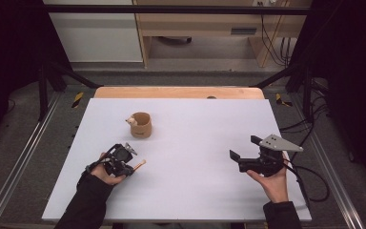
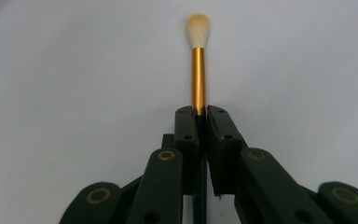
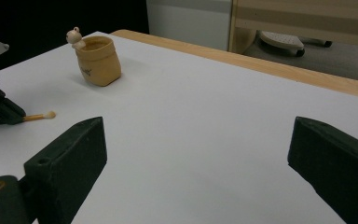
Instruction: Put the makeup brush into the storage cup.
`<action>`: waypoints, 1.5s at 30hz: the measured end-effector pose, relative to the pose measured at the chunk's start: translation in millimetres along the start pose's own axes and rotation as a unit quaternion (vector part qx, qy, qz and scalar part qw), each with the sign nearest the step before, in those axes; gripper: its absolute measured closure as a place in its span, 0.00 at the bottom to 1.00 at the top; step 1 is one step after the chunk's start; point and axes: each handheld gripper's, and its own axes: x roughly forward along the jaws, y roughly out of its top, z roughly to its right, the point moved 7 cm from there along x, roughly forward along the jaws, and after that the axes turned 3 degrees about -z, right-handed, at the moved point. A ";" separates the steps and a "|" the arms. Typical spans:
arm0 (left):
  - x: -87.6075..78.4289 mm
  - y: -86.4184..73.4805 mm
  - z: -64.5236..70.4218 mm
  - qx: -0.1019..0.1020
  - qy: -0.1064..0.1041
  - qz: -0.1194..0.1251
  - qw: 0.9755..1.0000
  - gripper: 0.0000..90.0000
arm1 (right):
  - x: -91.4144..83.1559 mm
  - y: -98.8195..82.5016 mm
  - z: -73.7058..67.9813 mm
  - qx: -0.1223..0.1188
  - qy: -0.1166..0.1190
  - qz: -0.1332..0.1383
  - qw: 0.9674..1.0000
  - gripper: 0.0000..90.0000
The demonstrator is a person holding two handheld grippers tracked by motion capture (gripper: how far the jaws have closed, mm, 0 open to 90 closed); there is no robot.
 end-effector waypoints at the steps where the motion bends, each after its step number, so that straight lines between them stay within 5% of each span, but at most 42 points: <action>1: 0.0 0.0 0.0 0.000 0.000 0.000 1.000 0.92 | -0.1 0.1 -0.1 0.001 0.000 0.000 1.000 0.06; 12: -0.7 0.0 0.5 0.011 0.004 0.006 1.000 0.93 | -1.8 0.7 0.5 0.002 0.001 0.002 1.000 0.06; 31: -33.7 6.9 1.2 -0.001 0.011 0.091 0.996 0.93 | -1.9 0.8 0.2 0.002 0.002 0.003 1.000 0.06; 39: -43.3 13.1 4.0 -0.019 0.022 0.137 0.990 0.93 | -2.5 1.0 0.5 0.004 0.002 0.004 1.000 0.06; 45: -55.1 16.8 1.8 -0.035 0.030 0.179 0.983 0.93 | -2.5 1.0 0.3 0.004 0.003 0.004 1.000 0.06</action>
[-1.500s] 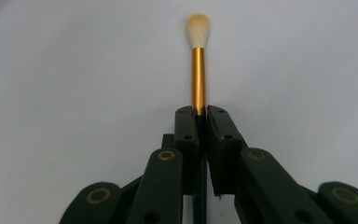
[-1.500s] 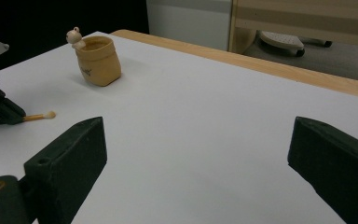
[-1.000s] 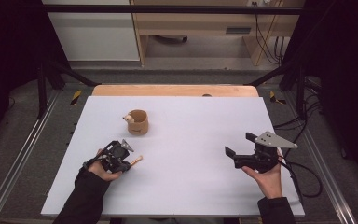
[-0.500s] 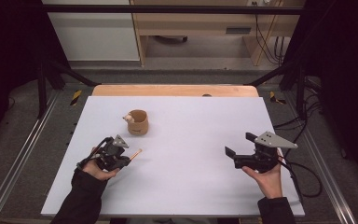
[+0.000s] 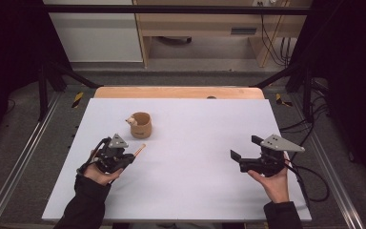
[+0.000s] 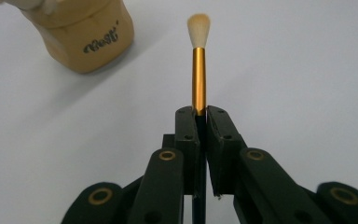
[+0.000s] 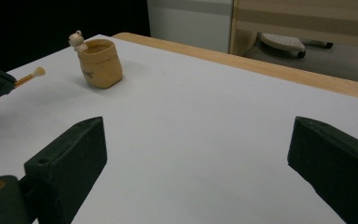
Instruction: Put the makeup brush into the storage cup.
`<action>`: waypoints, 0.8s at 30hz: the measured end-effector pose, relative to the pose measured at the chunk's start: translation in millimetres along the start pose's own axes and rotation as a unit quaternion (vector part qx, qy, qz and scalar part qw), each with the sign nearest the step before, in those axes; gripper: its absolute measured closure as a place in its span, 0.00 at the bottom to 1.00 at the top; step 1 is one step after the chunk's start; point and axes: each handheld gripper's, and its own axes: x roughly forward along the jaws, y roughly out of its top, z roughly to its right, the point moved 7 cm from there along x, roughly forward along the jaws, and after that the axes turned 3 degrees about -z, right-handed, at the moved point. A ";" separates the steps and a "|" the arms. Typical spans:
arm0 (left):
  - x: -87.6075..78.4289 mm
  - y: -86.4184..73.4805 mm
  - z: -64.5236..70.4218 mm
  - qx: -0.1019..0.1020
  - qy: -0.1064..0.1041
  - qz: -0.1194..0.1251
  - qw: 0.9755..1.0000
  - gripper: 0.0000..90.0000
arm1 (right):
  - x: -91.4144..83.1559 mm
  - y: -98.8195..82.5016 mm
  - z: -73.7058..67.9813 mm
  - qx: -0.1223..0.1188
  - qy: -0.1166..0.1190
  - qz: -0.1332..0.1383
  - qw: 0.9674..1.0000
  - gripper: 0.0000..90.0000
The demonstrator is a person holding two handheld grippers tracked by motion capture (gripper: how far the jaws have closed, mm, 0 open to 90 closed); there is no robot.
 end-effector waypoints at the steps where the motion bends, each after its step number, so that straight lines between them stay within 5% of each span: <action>1: 0.0 0.0 0.0 0.000 0.000 0.000 1.000 0.93 | 0.0 0.0 0.0 0.000 0.000 0.000 1.000 0.06; 6: -6.4 6.1 -2.9 -0.017 0.009 0.038 0.999 0.93 | 0.3 -0.2 0.1 -0.002 0.001 0.000 1.000 0.06; 16: -16.8 16.7 -7.8 -0.050 0.034 0.114 0.992 0.93 | 0.7 -0.6 -0.2 0.000 0.002 0.000 1.000 0.06; 24: -17.6 20.3 -10.9 -0.061 0.046 0.138 0.987 0.93 | 0.9 -0.7 0.3 -0.002 0.004 -0.001 1.000 0.06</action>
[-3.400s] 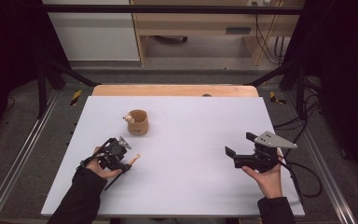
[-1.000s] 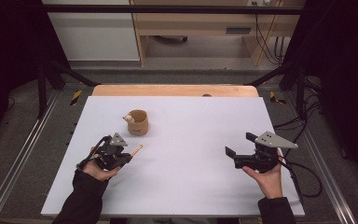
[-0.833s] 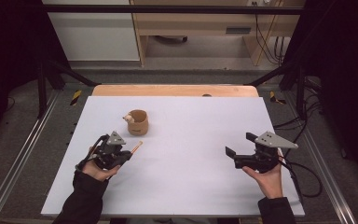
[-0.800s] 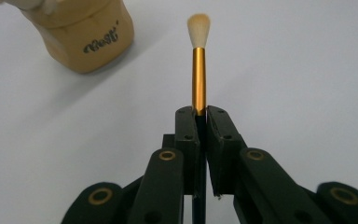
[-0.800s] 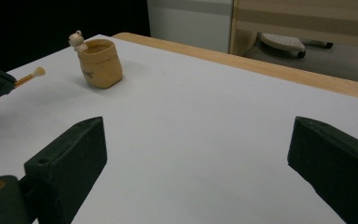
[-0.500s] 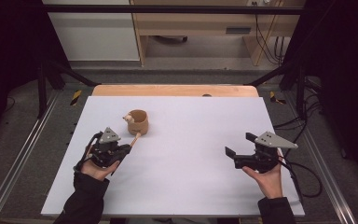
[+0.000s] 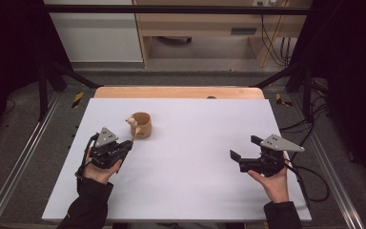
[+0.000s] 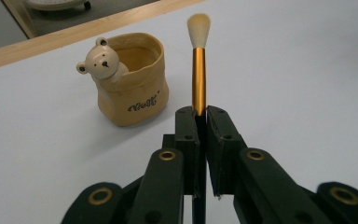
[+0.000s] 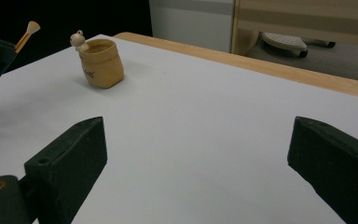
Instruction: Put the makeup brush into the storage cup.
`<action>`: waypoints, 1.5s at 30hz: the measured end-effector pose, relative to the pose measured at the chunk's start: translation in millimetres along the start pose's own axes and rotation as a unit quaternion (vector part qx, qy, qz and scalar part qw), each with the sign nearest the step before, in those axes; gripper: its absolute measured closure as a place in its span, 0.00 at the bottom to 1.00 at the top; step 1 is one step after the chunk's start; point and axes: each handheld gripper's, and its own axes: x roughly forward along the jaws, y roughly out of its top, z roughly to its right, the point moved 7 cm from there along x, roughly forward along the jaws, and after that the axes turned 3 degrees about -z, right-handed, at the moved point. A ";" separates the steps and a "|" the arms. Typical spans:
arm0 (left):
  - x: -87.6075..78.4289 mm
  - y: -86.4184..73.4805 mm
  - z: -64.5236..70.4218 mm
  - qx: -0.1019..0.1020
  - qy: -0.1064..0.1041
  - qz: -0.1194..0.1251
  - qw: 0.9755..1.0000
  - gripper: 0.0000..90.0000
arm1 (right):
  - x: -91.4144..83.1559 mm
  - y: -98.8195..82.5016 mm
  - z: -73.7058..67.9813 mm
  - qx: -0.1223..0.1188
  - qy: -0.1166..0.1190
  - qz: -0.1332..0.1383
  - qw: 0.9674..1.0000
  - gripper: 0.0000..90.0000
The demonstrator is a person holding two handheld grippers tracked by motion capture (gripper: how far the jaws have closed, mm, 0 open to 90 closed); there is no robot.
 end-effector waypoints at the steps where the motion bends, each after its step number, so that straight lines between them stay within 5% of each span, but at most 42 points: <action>1: -0.2 1.0 -0.4 -0.002 0.000 0.003 1.000 0.93 | 0.1 -0.1 0.1 0.000 0.000 0.000 1.000 0.06; 19: -3.8 35.6 -12.4 -0.033 0.002 0.065 0.997 0.93 | 1.3 -0.1 0.1 0.005 -0.003 -0.001 1.000 0.06; 45: 1.2 80.5 -18.6 -0.047 0.013 0.120 0.992 0.93 | 2.7 -1.3 0.4 0.002 -0.005 -0.004 1.000 0.06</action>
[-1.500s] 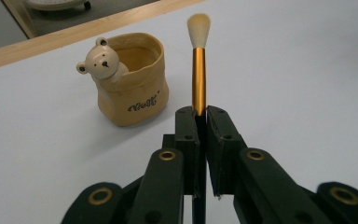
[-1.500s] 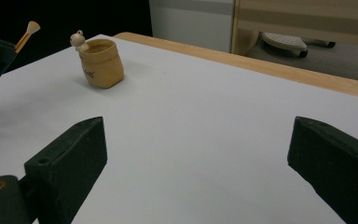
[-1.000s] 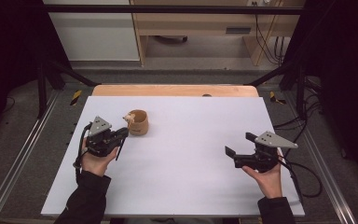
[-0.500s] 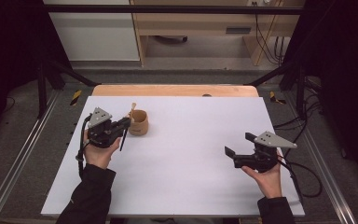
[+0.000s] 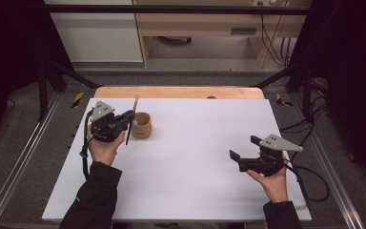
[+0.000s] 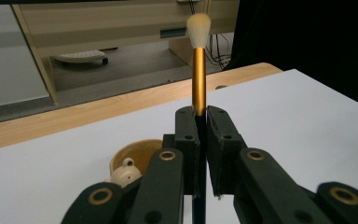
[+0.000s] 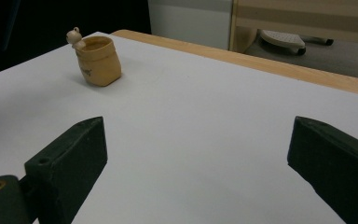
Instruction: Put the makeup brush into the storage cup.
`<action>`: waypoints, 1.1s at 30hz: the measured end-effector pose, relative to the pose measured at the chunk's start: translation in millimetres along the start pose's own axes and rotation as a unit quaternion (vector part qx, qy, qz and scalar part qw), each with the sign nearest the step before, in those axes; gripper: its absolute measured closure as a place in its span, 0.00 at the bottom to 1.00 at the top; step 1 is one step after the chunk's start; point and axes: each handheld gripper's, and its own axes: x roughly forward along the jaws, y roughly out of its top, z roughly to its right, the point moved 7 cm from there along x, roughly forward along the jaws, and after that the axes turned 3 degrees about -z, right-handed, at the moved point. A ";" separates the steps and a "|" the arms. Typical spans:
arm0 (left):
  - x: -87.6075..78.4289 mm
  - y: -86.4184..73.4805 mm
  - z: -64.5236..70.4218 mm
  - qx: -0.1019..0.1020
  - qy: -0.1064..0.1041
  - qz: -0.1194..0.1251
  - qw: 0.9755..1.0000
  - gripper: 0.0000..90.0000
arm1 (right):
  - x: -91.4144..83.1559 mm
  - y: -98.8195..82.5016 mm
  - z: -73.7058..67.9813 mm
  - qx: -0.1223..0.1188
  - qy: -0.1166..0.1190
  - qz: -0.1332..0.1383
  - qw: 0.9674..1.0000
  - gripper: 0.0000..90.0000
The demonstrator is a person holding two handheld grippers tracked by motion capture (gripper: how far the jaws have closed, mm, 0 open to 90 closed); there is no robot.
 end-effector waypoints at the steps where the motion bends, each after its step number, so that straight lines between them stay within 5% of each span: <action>1: 0.7 1.3 -0.4 0.000 0.001 0.001 1.000 0.93 | -0.1 -0.1 0.1 -0.001 0.001 -0.001 1.000 0.06; 33: 22.6 40.1 -8.0 -0.005 0.012 0.047 0.999 0.93 | -2.0 0.6 1.4 0.005 0.006 0.005 1.000 0.06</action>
